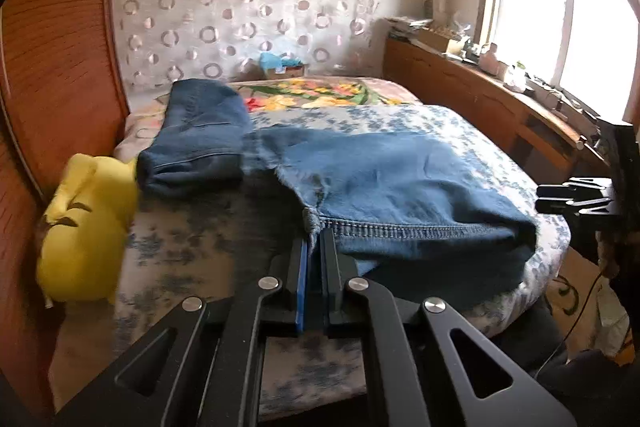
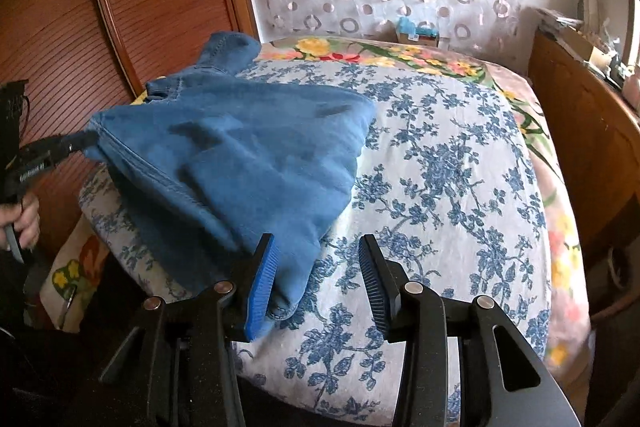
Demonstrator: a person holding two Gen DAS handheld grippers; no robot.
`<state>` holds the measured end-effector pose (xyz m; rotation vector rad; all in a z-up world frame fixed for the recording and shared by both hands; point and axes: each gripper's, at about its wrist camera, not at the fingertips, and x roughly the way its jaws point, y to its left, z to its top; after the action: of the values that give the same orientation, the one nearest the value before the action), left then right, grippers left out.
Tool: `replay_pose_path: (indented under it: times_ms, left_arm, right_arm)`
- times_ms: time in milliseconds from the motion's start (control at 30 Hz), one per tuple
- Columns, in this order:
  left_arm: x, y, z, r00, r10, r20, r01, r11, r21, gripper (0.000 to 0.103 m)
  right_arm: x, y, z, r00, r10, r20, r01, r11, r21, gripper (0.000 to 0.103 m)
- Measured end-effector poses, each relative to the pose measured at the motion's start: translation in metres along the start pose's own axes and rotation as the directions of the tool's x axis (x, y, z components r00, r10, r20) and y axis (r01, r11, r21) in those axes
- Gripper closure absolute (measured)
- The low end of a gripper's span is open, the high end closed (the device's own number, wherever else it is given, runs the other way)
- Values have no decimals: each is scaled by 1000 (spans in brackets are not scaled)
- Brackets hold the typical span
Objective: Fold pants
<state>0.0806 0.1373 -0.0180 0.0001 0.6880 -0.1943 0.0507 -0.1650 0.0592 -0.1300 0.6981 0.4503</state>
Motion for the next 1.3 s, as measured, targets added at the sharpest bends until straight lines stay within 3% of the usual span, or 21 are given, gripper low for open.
replay_pose_path:
  times_ms: [233, 333, 400, 500, 567, 967, 1200, 1300]
  left_arm:
    - [28, 3, -18, 994, -4, -108, 3, 1000, -8, 93]
    - [29, 3, -16, 995, -8, -101, 6, 1000, -18, 78]
    - [28, 5, -13, 996, -9, -84, 6, 1000, -29, 54]
    - [28, 12, -6, 998, -7, -66, 4, 999, -49, 36]
    - [30, 14, -2, 998, -3, -56, -1, 998, -57, 30]
    - [56, 19, 29, 1000, 0, -15, -1, 999, -48, 30]
    - [95, 27, 56, 998, -16, -55, 15, 1000, -19, 54]
    - [113, 33, 65, 996, -14, -85, 14, 1000, -9, 56]
  right_arm:
    - [28, 2, -3, 1000, 21, -2, -21, 1000, -12, 59]
    - [43, 4, -7, 999, 25, -23, -25, 1000, -9, 59]
    - [50, 4, -8, 999, 24, -33, -24, 1000, -4, 59]
    - [60, 4, -12, 998, 14, -53, -15, 1000, -4, 59]
    - [65, 4, -15, 997, 18, -69, -19, 1000, 0, 59]
    - [62, -6, 22, 1000, 1, -8, -1, 1000, -15, 58]
    - [96, -18, 50, 1000, -9, -1, 9, 1000, -12, 52]
    - [119, -25, 60, 1000, -12, -18, 12, 1000, 6, 51]
